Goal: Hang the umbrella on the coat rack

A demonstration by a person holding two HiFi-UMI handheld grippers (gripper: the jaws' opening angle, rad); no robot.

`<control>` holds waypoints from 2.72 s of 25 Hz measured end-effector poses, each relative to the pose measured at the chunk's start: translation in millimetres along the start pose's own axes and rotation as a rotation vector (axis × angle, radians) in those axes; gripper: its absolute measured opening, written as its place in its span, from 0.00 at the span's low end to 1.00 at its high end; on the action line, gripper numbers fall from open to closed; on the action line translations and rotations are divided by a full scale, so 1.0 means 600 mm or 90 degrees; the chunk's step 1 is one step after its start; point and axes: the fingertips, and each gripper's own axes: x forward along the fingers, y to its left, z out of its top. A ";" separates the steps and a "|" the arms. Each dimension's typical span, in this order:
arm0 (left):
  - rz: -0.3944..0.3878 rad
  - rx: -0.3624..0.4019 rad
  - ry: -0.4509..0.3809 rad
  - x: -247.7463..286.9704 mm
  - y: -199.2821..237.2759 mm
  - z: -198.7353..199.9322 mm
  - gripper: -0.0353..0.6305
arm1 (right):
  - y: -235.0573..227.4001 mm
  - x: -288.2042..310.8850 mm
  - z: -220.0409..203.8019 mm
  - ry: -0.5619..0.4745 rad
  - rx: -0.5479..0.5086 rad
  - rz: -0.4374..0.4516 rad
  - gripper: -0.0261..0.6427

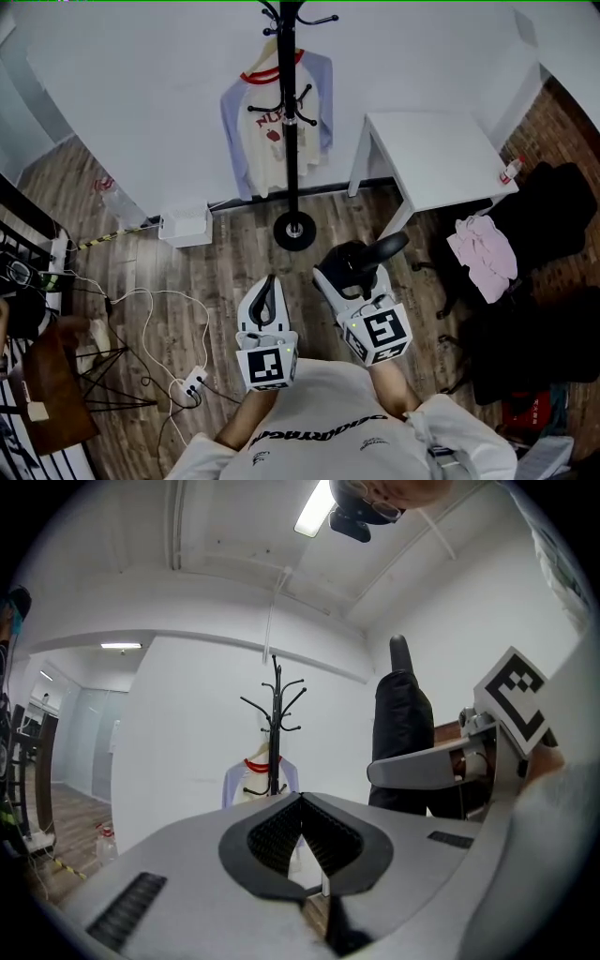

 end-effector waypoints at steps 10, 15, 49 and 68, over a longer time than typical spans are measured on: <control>-0.045 0.000 -0.004 0.235 0.179 0.049 0.05 | -0.045 0.273 0.066 0.017 0.008 -0.042 0.45; -0.081 0.003 -0.006 0.331 0.250 0.075 0.05 | -0.068 0.387 0.101 0.022 0.011 -0.072 0.45; -0.139 -0.013 -0.024 0.561 0.378 0.084 0.05 | -0.187 0.687 0.215 0.035 -0.023 -0.166 0.46; -0.118 0.007 -0.019 0.599 0.374 0.071 0.05 | -0.251 0.784 0.230 0.052 -0.037 -0.160 0.46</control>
